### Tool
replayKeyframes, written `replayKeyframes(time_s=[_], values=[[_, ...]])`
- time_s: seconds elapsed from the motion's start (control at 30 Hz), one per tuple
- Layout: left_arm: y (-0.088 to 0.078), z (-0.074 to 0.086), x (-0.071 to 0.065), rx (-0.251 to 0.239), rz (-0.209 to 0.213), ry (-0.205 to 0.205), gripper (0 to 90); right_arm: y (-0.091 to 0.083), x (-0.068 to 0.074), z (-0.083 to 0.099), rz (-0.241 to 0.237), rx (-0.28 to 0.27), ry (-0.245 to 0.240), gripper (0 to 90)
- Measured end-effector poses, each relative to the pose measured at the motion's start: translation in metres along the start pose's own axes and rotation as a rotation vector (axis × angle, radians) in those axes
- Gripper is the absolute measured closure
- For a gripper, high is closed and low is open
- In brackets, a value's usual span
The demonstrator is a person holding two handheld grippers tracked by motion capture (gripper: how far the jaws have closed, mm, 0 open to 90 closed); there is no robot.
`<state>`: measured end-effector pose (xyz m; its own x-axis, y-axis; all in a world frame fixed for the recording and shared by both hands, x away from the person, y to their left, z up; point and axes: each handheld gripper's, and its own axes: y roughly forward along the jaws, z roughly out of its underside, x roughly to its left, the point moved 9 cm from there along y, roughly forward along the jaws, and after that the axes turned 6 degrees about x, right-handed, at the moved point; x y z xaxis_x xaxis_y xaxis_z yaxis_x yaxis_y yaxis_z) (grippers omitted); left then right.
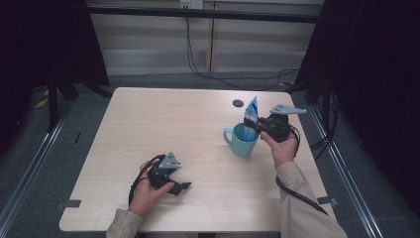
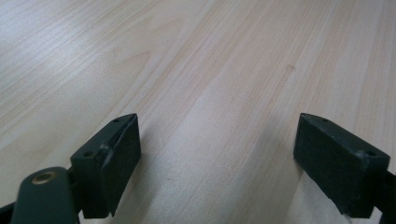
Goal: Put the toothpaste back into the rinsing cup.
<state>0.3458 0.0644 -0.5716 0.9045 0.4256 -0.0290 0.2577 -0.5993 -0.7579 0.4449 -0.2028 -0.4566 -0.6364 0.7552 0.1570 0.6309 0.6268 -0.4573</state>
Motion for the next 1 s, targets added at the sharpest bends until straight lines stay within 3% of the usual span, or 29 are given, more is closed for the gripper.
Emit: replayKeyframes(time_s=[1.0], values=[[-0.0003, 0.0001, -0.0016, -0.009, 0.0, -0.009, 15.0, 0.0088, -0.0005, 0.0095, -0.001, 0.022, 0.007, 69.6]])
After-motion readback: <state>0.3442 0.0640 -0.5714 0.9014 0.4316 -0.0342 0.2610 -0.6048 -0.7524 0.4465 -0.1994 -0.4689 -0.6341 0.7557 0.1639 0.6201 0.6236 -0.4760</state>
